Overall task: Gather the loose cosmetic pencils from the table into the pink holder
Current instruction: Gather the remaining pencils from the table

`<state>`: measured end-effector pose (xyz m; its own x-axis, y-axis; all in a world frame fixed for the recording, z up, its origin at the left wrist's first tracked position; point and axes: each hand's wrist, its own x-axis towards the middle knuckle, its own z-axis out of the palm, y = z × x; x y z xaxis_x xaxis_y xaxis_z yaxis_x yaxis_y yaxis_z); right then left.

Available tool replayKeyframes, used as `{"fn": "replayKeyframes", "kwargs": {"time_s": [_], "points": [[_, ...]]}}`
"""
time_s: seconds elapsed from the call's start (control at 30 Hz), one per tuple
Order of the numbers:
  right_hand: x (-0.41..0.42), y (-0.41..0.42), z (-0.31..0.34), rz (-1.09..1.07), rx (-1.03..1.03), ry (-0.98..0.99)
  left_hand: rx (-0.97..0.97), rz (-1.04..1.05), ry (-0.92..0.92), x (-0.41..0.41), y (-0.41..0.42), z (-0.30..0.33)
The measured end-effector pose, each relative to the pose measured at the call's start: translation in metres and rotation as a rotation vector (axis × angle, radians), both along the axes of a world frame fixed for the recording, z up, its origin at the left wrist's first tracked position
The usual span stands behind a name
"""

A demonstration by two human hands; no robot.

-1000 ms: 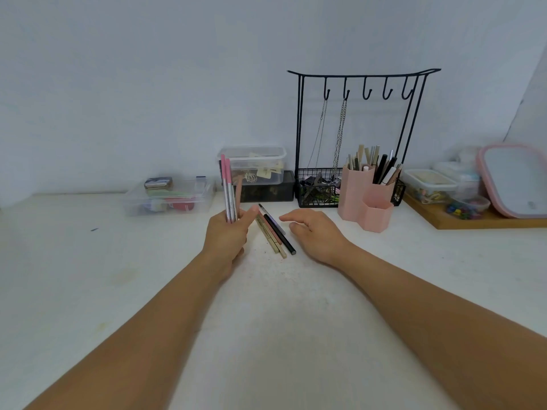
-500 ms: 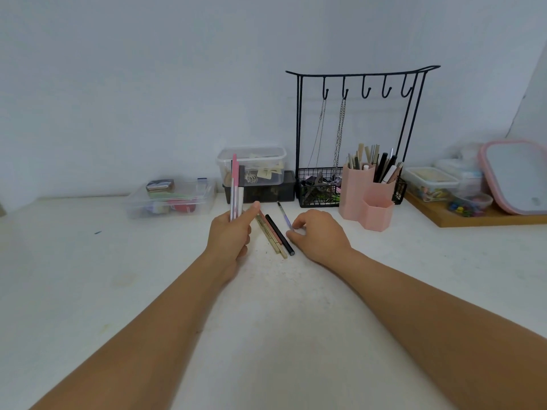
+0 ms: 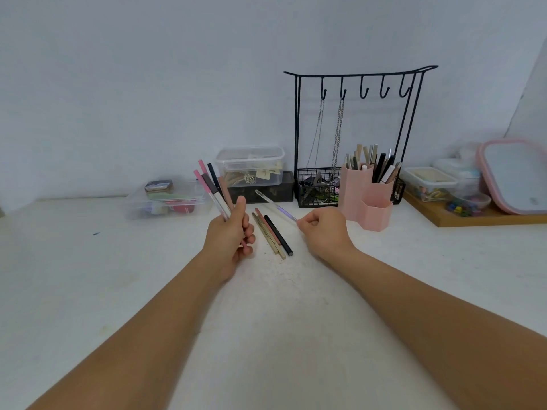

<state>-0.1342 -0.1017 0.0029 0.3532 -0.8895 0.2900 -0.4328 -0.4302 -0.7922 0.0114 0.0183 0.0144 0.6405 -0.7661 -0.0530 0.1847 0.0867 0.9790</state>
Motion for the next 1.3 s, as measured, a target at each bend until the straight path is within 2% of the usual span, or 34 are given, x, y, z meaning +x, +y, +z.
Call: {"fn": "replayKeyframes", "kwargs": {"time_s": [0.2,0.37,0.57,0.83,0.9,1.0,1.07,1.17,1.3], "points": [[0.009,0.037,-0.001,0.278,0.327,-0.333,-0.045,-0.093,0.003,-0.004,0.0,-0.004],[0.018,0.054,0.0,0.434,0.384,-0.442,-0.111,-0.082,-0.026,-0.005,-0.002,-0.003],[0.016,0.051,-0.001,0.451,0.188,-0.325,-0.172,-0.123,-0.123,-0.008,-0.001,-0.004],[0.018,0.055,-0.006,0.454,-0.019,-0.239,-0.068,-0.01,-0.142,-0.008,-0.006,-0.008],[0.018,0.052,-0.004,0.391,-0.053,-0.246,-0.033,0.051,-0.134,-0.005,-0.008,-0.008],[0.014,0.036,0.0,0.151,-0.121,-0.258,-0.003,0.103,-0.101,-0.003,-0.008,-0.006],[0.007,0.022,-0.001,0.083,-0.159,-0.144,-0.018,0.091,-0.065,-0.002,-0.007,-0.004],[0.0,0.01,-0.005,0.108,-0.093,0.047,-0.022,0.048,-0.083,-0.003,-0.003,-0.004],[0.003,0.008,-0.002,0.138,0.042,0.107,0.016,0.029,-0.135,-0.003,-0.001,-0.004]]}}
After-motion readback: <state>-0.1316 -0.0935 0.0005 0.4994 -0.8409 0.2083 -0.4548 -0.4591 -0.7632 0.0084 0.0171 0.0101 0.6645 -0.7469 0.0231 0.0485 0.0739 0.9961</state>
